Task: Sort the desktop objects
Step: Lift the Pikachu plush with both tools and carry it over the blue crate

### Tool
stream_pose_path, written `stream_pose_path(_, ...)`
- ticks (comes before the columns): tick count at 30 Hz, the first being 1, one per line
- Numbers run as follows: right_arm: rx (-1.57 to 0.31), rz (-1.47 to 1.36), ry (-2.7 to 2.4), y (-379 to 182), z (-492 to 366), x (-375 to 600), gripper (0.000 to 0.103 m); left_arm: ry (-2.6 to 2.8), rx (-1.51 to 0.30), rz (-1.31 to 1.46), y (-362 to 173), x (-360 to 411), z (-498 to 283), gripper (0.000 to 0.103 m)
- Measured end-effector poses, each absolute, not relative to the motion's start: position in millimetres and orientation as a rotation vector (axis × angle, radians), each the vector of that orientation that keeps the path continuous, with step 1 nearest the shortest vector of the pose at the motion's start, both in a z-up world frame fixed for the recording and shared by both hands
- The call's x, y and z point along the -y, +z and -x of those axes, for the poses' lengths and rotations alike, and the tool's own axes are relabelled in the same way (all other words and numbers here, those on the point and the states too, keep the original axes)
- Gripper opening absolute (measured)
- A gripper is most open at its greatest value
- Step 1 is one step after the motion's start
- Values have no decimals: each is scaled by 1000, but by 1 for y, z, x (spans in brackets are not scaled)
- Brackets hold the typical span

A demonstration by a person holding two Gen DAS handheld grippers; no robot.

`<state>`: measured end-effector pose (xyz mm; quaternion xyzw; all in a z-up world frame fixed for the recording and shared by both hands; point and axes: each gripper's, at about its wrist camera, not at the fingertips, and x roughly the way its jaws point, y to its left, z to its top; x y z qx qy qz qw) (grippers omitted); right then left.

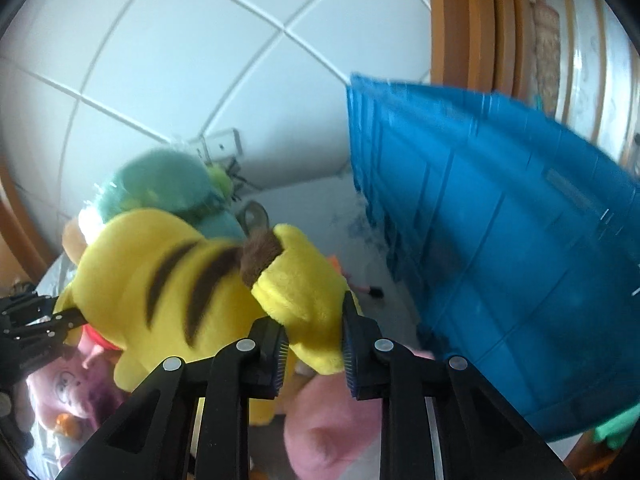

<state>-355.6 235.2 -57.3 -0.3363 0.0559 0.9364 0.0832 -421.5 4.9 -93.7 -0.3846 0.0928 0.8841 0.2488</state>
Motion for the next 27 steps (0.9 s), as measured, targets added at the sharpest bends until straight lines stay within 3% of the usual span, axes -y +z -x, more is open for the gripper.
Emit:
stream_pose_path(13, -60, 844, 2907, 23, 317, -212, 22, 2502, -221, 929, -39, 17, 390, 24)
stream_pose_path(27, -16, 742, 2896, 80, 277, -244, 22, 2494, -188, 816, 18, -27, 362, 24)
